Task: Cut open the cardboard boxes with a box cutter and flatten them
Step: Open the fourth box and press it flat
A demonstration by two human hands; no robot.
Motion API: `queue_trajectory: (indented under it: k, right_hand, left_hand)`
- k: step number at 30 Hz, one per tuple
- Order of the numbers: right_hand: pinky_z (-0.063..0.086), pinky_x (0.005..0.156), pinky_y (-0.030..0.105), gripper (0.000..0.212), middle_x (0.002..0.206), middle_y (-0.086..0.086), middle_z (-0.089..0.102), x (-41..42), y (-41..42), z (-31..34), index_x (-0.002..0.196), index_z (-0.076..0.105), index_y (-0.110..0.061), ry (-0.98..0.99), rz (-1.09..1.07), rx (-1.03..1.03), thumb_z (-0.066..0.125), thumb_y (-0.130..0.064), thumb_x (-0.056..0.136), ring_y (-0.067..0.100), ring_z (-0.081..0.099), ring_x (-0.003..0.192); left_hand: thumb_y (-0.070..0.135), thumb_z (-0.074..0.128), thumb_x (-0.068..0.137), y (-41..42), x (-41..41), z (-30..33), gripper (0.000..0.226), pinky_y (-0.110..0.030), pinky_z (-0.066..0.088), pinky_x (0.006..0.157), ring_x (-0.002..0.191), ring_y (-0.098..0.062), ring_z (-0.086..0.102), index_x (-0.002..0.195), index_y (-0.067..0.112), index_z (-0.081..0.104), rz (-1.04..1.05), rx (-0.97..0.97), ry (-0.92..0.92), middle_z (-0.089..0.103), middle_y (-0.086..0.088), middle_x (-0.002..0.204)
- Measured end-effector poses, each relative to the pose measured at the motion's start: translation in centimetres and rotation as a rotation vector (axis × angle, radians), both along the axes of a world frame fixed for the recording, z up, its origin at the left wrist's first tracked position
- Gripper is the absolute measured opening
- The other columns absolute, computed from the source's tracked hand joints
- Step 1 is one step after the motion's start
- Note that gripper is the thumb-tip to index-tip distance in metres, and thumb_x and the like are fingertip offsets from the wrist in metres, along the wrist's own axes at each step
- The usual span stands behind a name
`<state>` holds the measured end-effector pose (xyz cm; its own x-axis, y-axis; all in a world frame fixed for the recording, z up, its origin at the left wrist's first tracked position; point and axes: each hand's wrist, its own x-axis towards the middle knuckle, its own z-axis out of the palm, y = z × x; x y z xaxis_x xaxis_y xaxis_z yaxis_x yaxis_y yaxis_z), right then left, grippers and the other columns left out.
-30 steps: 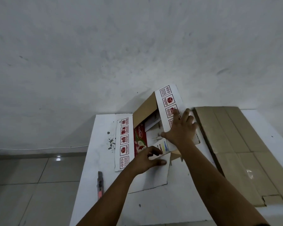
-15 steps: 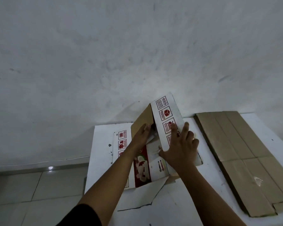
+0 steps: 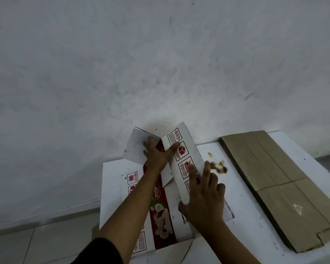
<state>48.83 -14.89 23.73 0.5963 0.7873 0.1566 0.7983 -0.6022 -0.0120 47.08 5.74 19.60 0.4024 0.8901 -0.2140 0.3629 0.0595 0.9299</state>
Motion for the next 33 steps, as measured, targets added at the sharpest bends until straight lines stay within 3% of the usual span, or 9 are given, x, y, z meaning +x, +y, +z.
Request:
queue_trajectory:
  k: [7, 10, 13, 16, 20, 22, 27, 30, 33]
  right_hand:
    - [0.047, 0.094, 0.050, 0.114, 0.158, 0.027, 0.019, -0.8, 0.7, 1.0, 0.151, 0.034, -0.019, 0.094, 0.047, -0.057, 0.071, -0.074, 0.058, 0.040, 0.040, 0.129]
    - [0.050, 0.101, 0.040, 0.100, 0.154, 0.004, 0.023, 0.7, 0.0, 2.5, 0.156, 0.007, -0.029, 0.444, 0.123, 0.078, 0.072, -0.048, 0.082, 0.023, 0.043, 0.131]
    - [0.058, 0.090, 0.037, 0.080, 0.127, -0.006, 0.054, 4.1, -0.1, 4.4, 0.149, 0.028, -0.023, 0.772, 0.011, 0.265, 0.075, -0.025, 0.084, 0.013, 0.063, 0.107]
    - [0.062, 0.075, 0.037, 0.033, 0.099, -0.002, 0.070, 6.0, -0.1, 5.0, 0.111, 0.060, -0.023, 1.006, -0.022, 0.318, 0.074, -0.014, 0.082, 0.014, 0.072, 0.081]
    - [0.056, 0.074, 0.038, 0.014, 0.092, 0.000, 0.062, 5.1, 0.4, 4.7, 0.098, 0.064, -0.017, 0.807, 0.020, 0.363, 0.062, -0.018, 0.084, 0.021, 0.063, 0.082]
    - [0.048, 0.071, 0.034, 0.007, 0.093, 0.001, 0.053, 4.6, 0.9, 4.5, 0.092, 0.061, -0.014, 0.716, 0.055, 0.331, 0.058, -0.018, 0.087, 0.021, 0.055, 0.084]
    - [0.047, 0.076, 0.033, 0.022, 0.106, 0.003, 0.050, 4.4, 1.7, 5.4, 0.114, 0.061, -0.016, 0.783, 0.276, 0.336, 0.053, -0.023, 0.096, 0.021, 0.055, 0.091]
    - [0.044, 0.093, 0.030, 0.042, 0.128, -0.003, 0.049, 6.5, 0.9, 4.7, 0.139, 0.054, -0.029, 1.228, 0.327, 0.298, 0.050, -0.043, 0.100, 0.015, 0.051, 0.116]
    - [0.043, 0.107, 0.044, 0.061, 0.140, 0.001, 0.046, 9.7, 0.6, 0.0, 0.139, 0.053, -0.030, 1.155, 0.073, 0.302, 0.048, -0.068, 0.090, 0.023, 0.047, 0.131]
  left_hand:
    - [0.082, 0.079, 0.044, 0.9, 1.3, 0.5, 0.157, -0.050, 0.005, 0.122, 0.149, -0.023, -0.020, 0.158, 0.022, -0.010, -0.047, -0.112, -0.083, -0.031, -0.003, 0.160]
    - [0.079, 0.084, 0.042, 1.2, 1.6, 0.1, 0.162, -0.055, 0.014, 0.122, 0.152, -0.026, -0.011, 0.154, 0.029, -0.021, -0.047, -0.140, -0.053, -0.033, 0.000, 0.159]
    - [0.070, 0.089, 0.041, 1.7, 1.5, 0.2, 0.164, -0.055, 0.017, 0.121, 0.152, -0.027, -0.008, 0.152, 0.031, -0.025, -0.055, -0.138, -0.014, -0.031, -0.002, 0.160]
    - [0.063, 0.090, 0.051, 1.7, 1.2, 0.0, 0.151, -0.055, 0.028, 0.117, 0.152, -0.030, 0.007, 0.155, 0.033, -0.016, -0.075, -0.079, 0.048, -0.014, -0.009, 0.165]
    - [0.081, 0.070, 0.065, -0.3, 1.4, 2.9, 0.115, -0.048, 0.054, 0.092, 0.126, -0.023, 0.052, 0.154, 0.030, 0.020, -0.147, -0.158, -0.084, 0.042, 0.002, 0.150]
    - [0.084, 0.067, 0.064, -1.6, 2.0, 5.5, 0.117, -0.042, 0.056, 0.078, 0.127, -0.022, 0.050, 0.156, 0.031, 0.017, -0.172, -0.228, -0.165, 0.041, 0.006, 0.146]
    - [0.019, 0.074, 0.086, -3.4, 2.1, 9.7, 0.058, -0.047, 0.056, 0.092, 0.109, -0.019, 0.065, 0.136, 0.033, 0.048, -0.223, -0.075, -0.146, 0.064, 0.004, 0.124]
    - [-0.005, 0.043, 0.089, -3.9, 1.4, 10.3, 0.060, -0.037, 0.056, 0.079, 0.090, -0.013, 0.059, 0.134, 0.035, 0.042, -0.135, 0.042, 0.044, 0.058, 0.009, 0.104]
    - [-0.001, 0.038, 0.081, -3.7, 0.2, 9.2, 0.071, -0.038, 0.056, 0.084, 0.106, -0.017, 0.058, 0.146, 0.027, 0.033, -0.128, 0.072, 0.148, 0.053, 0.000, 0.130]
